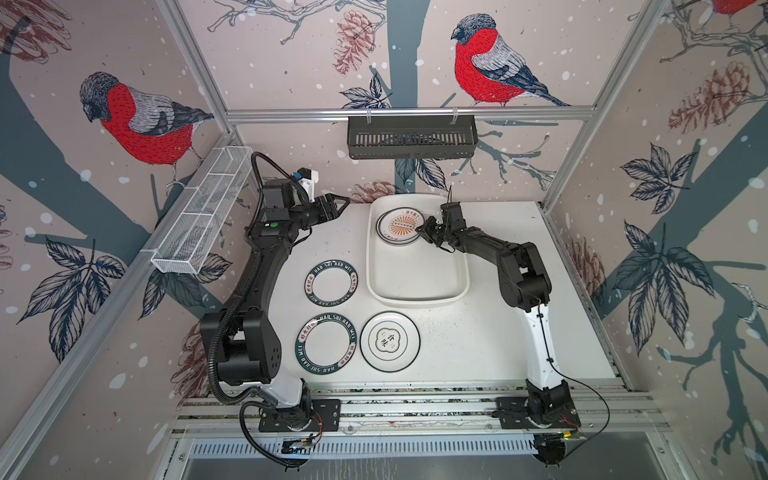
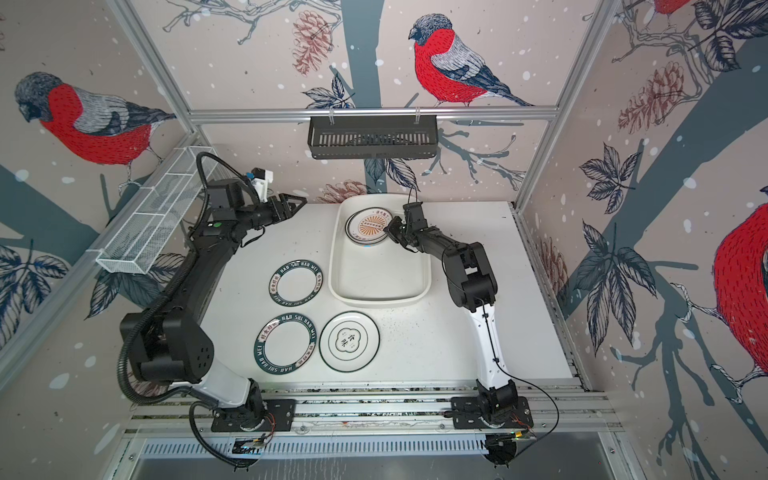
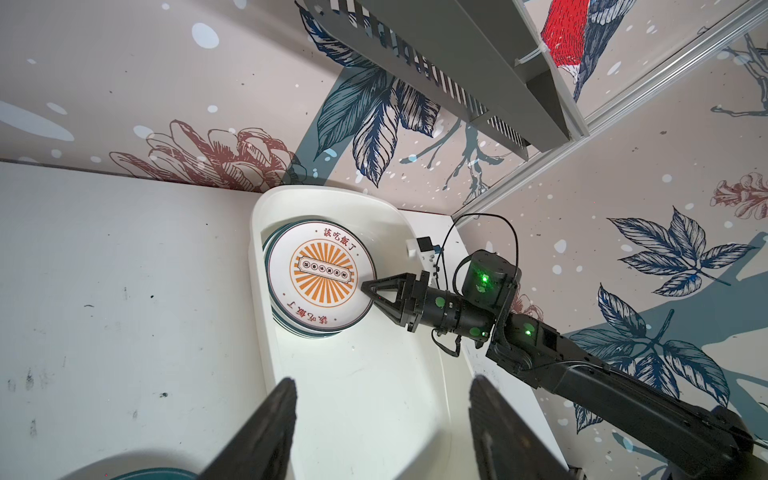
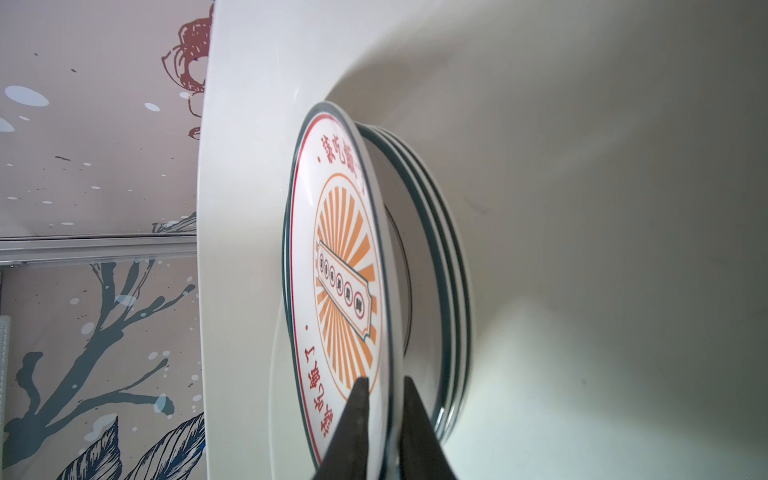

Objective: Place the plates into the plastic bin on the countertop
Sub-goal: 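Release the orange sunburst plate onto the stack with the right gripper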

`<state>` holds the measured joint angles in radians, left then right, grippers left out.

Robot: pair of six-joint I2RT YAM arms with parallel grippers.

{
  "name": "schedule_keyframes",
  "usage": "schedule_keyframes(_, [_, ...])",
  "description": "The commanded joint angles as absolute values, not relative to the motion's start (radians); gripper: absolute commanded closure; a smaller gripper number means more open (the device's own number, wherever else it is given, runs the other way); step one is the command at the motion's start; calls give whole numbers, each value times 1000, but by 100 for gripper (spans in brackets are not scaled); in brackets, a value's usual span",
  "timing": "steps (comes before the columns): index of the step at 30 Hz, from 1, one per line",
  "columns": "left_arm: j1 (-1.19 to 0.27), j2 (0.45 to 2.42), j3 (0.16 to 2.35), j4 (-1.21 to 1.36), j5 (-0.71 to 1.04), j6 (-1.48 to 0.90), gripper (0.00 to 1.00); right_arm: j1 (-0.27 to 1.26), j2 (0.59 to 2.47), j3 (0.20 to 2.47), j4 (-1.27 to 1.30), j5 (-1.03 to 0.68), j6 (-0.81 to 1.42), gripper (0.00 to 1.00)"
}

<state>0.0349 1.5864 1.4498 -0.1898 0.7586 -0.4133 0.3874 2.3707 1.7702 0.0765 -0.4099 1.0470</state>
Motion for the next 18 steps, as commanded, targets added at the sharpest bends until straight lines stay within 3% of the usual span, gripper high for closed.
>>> schedule_keyframes(1, [37,1586,1455,-160,773,-410,34,388,2372,1781,90,-419,1048,80])
schedule_keyframes(18, [36,1588,1456,-156,780,-419,34,389,2362,1808,0,-407,995,67])
